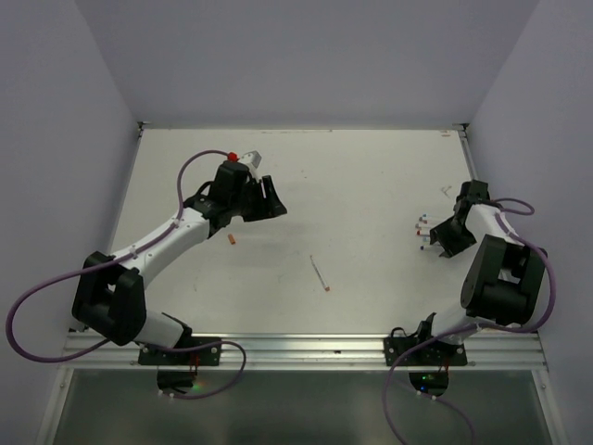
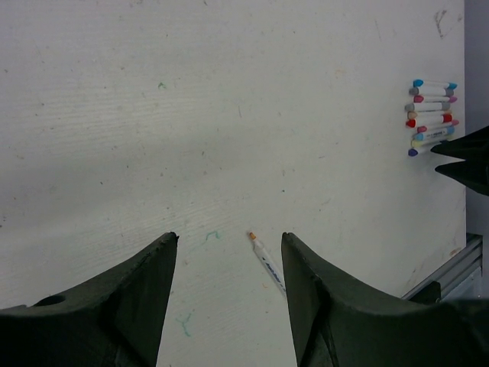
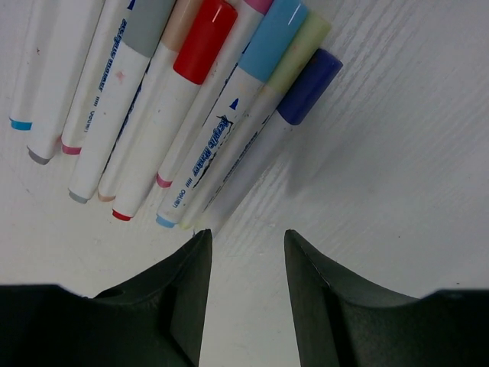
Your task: Open the pen caps
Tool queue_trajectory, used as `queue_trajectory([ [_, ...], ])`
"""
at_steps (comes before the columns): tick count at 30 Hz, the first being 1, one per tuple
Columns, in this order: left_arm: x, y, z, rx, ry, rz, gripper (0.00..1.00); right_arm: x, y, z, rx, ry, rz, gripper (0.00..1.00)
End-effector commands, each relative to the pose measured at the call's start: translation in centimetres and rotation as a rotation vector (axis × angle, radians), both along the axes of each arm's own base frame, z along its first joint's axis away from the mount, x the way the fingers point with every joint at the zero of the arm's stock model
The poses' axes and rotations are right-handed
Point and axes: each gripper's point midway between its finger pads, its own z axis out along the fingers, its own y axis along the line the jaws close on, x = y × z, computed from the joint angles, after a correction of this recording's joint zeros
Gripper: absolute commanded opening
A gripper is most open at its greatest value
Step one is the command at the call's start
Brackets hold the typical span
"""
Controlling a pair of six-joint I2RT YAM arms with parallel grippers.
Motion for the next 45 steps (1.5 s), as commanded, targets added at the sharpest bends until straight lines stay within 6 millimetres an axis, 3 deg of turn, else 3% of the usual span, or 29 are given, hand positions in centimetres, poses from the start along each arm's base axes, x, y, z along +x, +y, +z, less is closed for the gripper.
queue_trajectory([
  [1, 0.4, -0.8, 1.6, -0.02, -0.024, -0.022, 0.6, 0.7, -0.8, -0.1, -0.029, -0.019, -0.013, 0.46],
  [19, 0.4, -0.7, 1.4, -0.006, -0.018, -0.023, 0.59, 0.5, -1.2, -1.8, -0.035, 0.02, -0.04, 0.47],
  [27, 0.3, -0.4, 1.1, 0.014, -0.02, -0.024, 0.59, 0.2, -1.7, -2.3, -0.059, 0.051, -0.056, 0.42],
  [33, 0.3, -0.3, 0.8, 0.024, -0.014, -0.028, 0.59, -1.0, -1.7, -3.3, -0.066, 0.092, -0.054, 0.27],
  [37, 0.2, -0.4, 0.7, 0.019, -0.009, -0.037, 0.59, -1.8, -1.5, -3.1, -0.07, 0.088, -0.042, 0.03],
  [39, 0.1, -0.6, 0.8, 0.014, -0.01, -0.043, 0.59, -2.2, -1.5, -2.6, -0.08, 0.081, -0.037, 0.0],
  [42, 0.1, -0.9, 1.0, 0.0, -0.01, -0.054, 0.59, -3.2, -1.0, -0.2, -0.094, 0.028, -0.044, 0.0],
  [43, 0.0, -0.9, 1.1, -0.001, -0.007, -0.057, 0.59, -3.3, -0.9, 2.0, -0.11, -0.043, -0.049, 0.0],
  [45, -0.1, -1.2, 1.4, -0.021, -0.005, -0.065, 0.59, -4.4, -0.6, 4.3, -0.121, -0.067, -0.042, 0.0],
])
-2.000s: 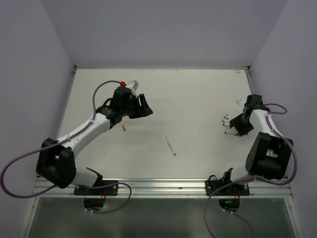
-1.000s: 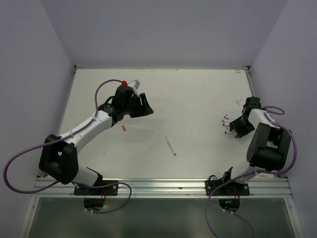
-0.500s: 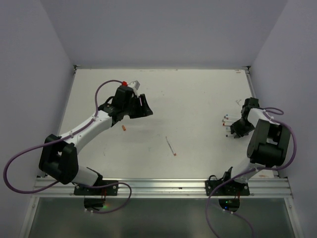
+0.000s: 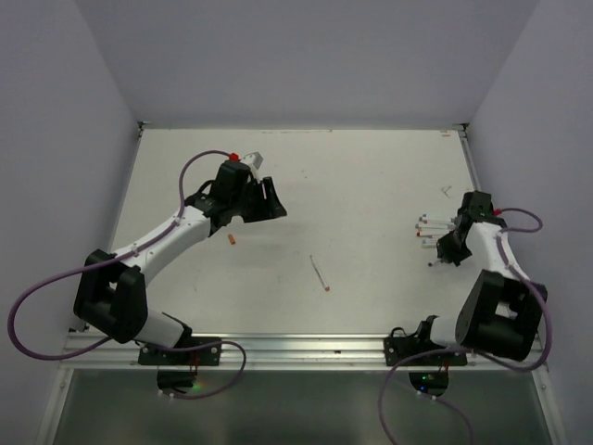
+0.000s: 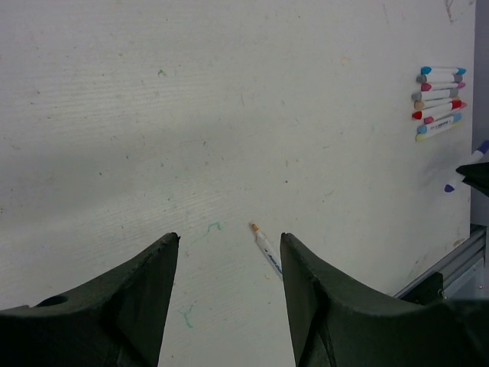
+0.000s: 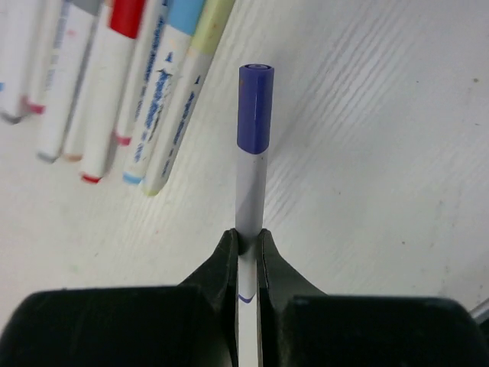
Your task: Open the pen caps
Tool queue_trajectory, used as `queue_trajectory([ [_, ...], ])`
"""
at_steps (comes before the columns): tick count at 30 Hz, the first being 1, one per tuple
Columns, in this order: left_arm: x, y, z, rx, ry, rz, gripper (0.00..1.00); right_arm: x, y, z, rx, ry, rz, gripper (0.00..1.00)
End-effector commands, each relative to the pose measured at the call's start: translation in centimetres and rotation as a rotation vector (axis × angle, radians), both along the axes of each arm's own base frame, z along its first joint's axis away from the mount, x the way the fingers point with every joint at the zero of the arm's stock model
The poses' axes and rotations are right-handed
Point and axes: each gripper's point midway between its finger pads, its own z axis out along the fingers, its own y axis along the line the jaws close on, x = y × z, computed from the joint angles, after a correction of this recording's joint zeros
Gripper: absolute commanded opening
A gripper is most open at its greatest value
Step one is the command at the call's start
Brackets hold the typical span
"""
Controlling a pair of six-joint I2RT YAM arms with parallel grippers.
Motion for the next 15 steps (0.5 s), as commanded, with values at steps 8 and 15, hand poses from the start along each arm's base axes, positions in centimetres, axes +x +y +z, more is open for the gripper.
queue_trajectory([
  [8, -0.5, -4.3, 4.9, -0.218, -0.048, -0.17, 0.58, -0.4, 3.4, 10.0, -0.055, -0.187, 0.275, 0.0],
  [15, -1.6, -8.7, 10.9, -0.554, -0.087, -0.347, 0.57, 3.7, 15.1, 10.9, 0.05, -0.298, 0.832, 0.0],
])
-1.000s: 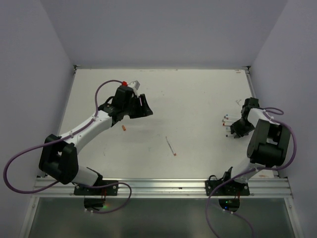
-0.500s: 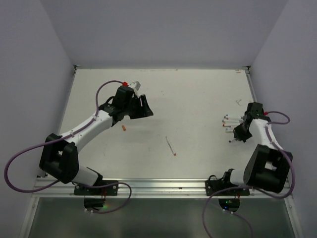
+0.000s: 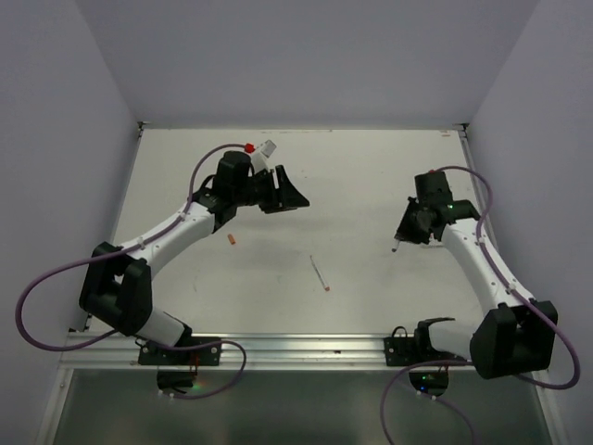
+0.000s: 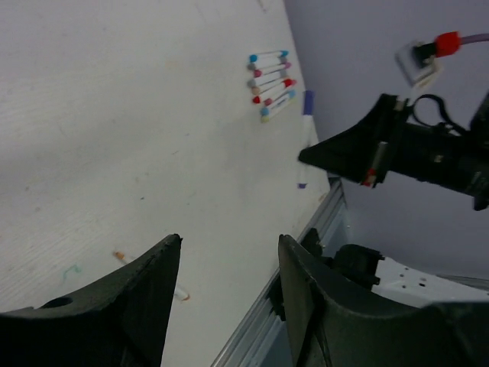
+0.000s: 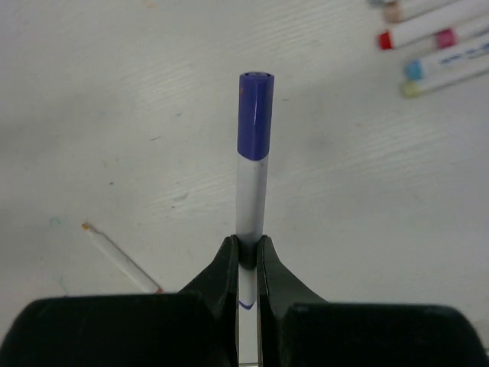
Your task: Open the pen caps
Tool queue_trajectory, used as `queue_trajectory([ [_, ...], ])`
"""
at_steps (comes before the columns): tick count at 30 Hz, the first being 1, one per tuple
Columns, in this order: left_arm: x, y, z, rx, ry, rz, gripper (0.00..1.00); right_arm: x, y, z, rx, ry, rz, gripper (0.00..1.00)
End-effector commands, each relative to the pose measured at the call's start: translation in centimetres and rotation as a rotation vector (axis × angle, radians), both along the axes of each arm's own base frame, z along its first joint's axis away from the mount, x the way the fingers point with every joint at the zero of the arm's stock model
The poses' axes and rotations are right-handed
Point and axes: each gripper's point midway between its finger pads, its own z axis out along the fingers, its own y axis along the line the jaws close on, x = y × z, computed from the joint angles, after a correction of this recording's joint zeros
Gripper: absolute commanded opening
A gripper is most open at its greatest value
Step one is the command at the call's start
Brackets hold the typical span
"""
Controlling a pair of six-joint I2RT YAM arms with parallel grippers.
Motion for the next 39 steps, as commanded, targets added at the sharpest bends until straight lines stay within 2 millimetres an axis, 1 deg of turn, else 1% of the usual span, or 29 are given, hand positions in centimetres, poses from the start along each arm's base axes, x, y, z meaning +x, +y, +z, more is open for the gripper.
queue_trajectory([
  [1, -1.6, -3.2, 6.3, -0.277, -0.065, -0.167, 0.57, 0.5, 6.7, 1.5, 0.107, -0.059, 0.368, 0.0],
  [2, -1.8, -3.2, 6.9, -0.291, -0.078, -0.169, 0.57, 0.3, 7.5, 1.8, 0.115, -0.073, 0.414, 0.0],
  [3, -1.8, -3.0, 7.1, -0.288, -0.108, -0.17, 0.57, -0.3, 8.2, 2.1, 0.131, -0.089, 0.454, 0.0],
  [4, -1.8, -2.8, 7.0, -0.276, -0.115, -0.162, 0.59, -0.8, 9.2, 2.3, 0.163, -0.101, 0.523, 0.0],
  [5, -1.5, -2.5, 6.8, -0.255, -0.12, -0.135, 0.6, -1.5, 10.7, 2.9, 0.245, -0.119, 0.588, 0.0],
  [6, -1.3, -2.0, 6.3, -0.24, -0.107, -0.124, 0.61, -2.5, 11.7, 2.6, 0.301, -0.116, 0.637, 0.0],
  [7, -1.7, -1.8, 5.7, -0.245, -0.086, -0.129, 0.61, -2.9, 12.7, 3.6, 0.338, -0.167, 0.701, 0.0],
  [8, -1.9, -1.6, 5.7, -0.266, -0.053, -0.126, 0.61, -4.0, 14.1, 4.2, 0.416, -0.175, 0.769, 0.0],
  [9, -2.1, -1.8, 6.6, -0.316, -0.083, -0.152, 0.61, -4.8, 14.7, 4.4, 0.444, -0.174, 0.809, 0.0],
  [10, -3.6, -1.9, 5.9, -0.356, -0.051, -0.216, 0.61, -5.6, 15.4, 4.6, 0.453, -0.181, 0.868, 0.0],
  [11, -4.0, -2.1, 6.4, -0.391, -0.056, -0.238, 0.61, -6.0, 15.7, 4.5, 0.458, -0.171, 0.88, 0.0],
  [12, -4.3, -2.3, 7.0, -0.428, -0.063, -0.254, 0.61, -6.3, 16.1, 4.7, 0.474, -0.164, 0.901, 0.0],
  [13, -4.5, -2.3, 6.6, -0.432, -0.055, -0.269, 0.6, -7.1, 16.7, 4.8, 0.477, -0.15, 0.947, 0.0],
  [15, -4.3, -2.3, 6.1, -0.411, -0.057, -0.273, 0.6, -7.4, 17.5, 5.6, 0.463, -0.175, 0.975, 0.0],
  [16, -4.2, -2.4, 5.9, -0.406, -0.059, -0.274, 0.59, -8.0, 18.3, 6.1, 0.486, -0.181, 1.004, 0.0],
  [18, -4.3, -2.5, 6.2, -0.418, -0.084, -0.291, 0.59, -7.7, 19.1, 6.9, 0.497, -0.197, 1.03, 0.0],
  [20, -4.3, -2.5, 5.8, -0.42, -0.078, -0.299, 0.59, -7.7, 19.7, 6.8, 0.479, -0.182, 1.058, 0.0],
  [21, -4.4, -2.6, 5.8, -0.42, -0.087, -0.306, 0.59, -7.3, 20.0, 6.8, 0.473, -0.18, 1.064, 0.0],
  [22, -4.4, -2.6, 5.4, -0.413, -0.083, -0.303, 0.59, -7.3, 20.4, 7.0, 0.48, -0.187, 1.078, 0.0],
  [23, -4.4, -2.7, 4.9, -0.405, -0.075, -0.3, 0.59, -6.9, 20.8, 7.2, 0.479, -0.209, 1.09, 0.0],
  [25, -4.3, -2.6, 4.0, -0.39, -0.069, -0.287, 0.58, -6.1, 21.1, 7.1, 0.472, -0.22, 1.073, 0.0],
  [30, -4.2, -2.7, 2.7, -0.36, -0.061, -0.275, 0.57, -5.1, 22.1, 7.6, 0.483, -0.255, 1.065, 0.0],
  [32, -4.0, -2.8, 2.6, -0.357, -0.061, -0.269, 0.56, -4.7, 22.3, 7.3, 0.48, -0.251, 1.058, 0.0],
  [36, -3.9, -3.1, 2.3, -0.352, -0.053, -0.257, 0.55, -4.4, 23.1, 7.9, 0.493, -0.272, 1.065, 0.0],
  [39, -3.5, -3.3, 2.1, -0.348, -0.05, -0.231, 0.55, -3.9, 23.5, 7.7, 0.491, -0.265, 1.066, 0.0],
])
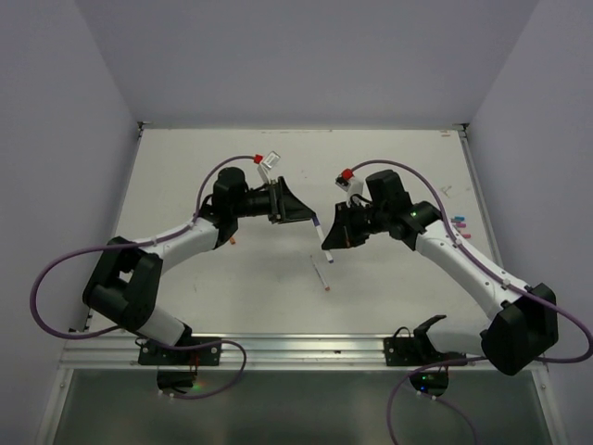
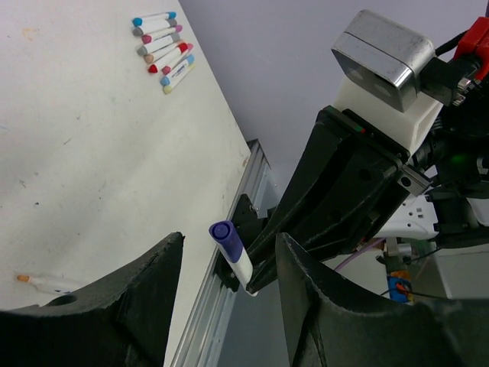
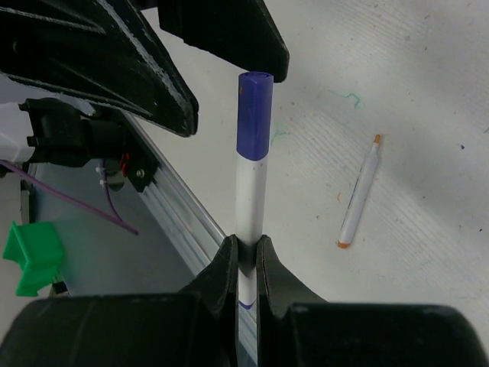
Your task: Open the pen caps
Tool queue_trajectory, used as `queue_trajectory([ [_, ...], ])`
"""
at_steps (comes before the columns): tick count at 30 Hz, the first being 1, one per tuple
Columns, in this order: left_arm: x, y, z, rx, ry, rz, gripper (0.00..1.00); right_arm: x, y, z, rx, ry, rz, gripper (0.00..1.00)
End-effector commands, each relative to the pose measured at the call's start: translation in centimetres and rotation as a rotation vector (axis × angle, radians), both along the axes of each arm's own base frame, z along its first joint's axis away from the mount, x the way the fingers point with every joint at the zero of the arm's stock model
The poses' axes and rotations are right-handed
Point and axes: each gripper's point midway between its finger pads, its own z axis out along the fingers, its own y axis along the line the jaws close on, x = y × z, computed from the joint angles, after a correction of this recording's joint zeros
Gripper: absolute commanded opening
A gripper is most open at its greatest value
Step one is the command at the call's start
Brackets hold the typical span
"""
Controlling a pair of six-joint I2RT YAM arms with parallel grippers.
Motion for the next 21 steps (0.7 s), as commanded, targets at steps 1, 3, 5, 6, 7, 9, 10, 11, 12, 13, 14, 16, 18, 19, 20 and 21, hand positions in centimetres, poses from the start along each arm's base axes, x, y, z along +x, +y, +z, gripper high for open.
queue_trajectory([
  [1, 0.5, -0.4, -0.2, 0.004, -0.021, 0.025, 0.55, 1.5, 1.5, 2.2, 0.045, -0.066, 0.0, 0.0],
  [3, 0.7, -0.6, 0.0, 0.003, -0.019, 0.038, 0.54, 1.6, 1.9, 2.4, 0.05, -0.072, 0.007, 0.0],
  [5, 0.8, -0.8, 0.1, 0.002, -0.018, 0.043, 0.54, 1.7, 2.1, 2.3, 0.045, -0.071, 0.008, 0.0],
  [6, 0.8, -0.9, 0.0, 0.002, -0.015, 0.043, 0.52, 1.7, 2.2, 2.2, 0.043, -0.071, 0.009, 0.0],
  [7, 0.9, -0.9, 0.2, 0.0, -0.018, 0.046, 0.52, 1.8, 2.1, 2.1, 0.038, -0.074, 0.008, 0.0],
  [9, 0.8, -1.0, 0.3, 0.0, -0.016, 0.047, 0.5, 1.9, 2.1, 2.1, 0.035, -0.081, 0.001, 0.0],
  [10, 0.9, -1.0, 0.4, -0.003, -0.018, 0.05, 0.49, 1.9, 2.0, 2.1, 0.033, -0.085, 0.0, 0.0],
  [11, 0.8, -1.1, 0.4, -0.001, -0.017, 0.05, 0.49, 1.9, 2.0, 2.1, 0.032, -0.085, 0.001, 0.0],
  [12, 0.7, -1.1, 0.3, -0.001, -0.015, 0.05, 0.47, 1.9, 2.0, 2.0, 0.029, -0.085, -0.001, 0.0],
  [13, 0.7, -1.1, 0.4, -0.002, -0.015, 0.052, 0.45, 2.0, 1.9, 2.0, 0.025, -0.088, -0.005, 0.0],
  [14, 0.7, -1.1, 0.4, -0.002, -0.013, 0.053, 0.43, 2.1, 1.9, 2.0, 0.022, -0.09, -0.009, 0.0],
  [16, 0.6, -1.2, 0.4, -0.001, -0.011, 0.054, 0.39, 2.2, 1.9, 1.8, 0.016, -0.094, -0.014, 0.0],
  [18, 0.5, -1.3, 0.6, -0.005, -0.015, 0.054, 0.38, 2.4, 2.0, 1.9, 0.028, -0.092, -0.018, 0.0],
  [19, 0.4, -1.3, 0.6, -0.003, -0.014, 0.058, 0.36, 2.5, 2.1, 2.1, 0.031, -0.097, -0.022, 0.0],
  [20, 0.4, -1.3, 0.7, -0.004, -0.017, 0.06, 0.34, 2.6, 2.1, 2.1, 0.031, -0.099, -0.027, 0.0],
  [21, 0.4, -1.3, 0.8, -0.005, -0.019, 0.065, 0.31, 2.7, 2.1, 2.0, 0.032, -0.1, -0.029, 0.0],
])
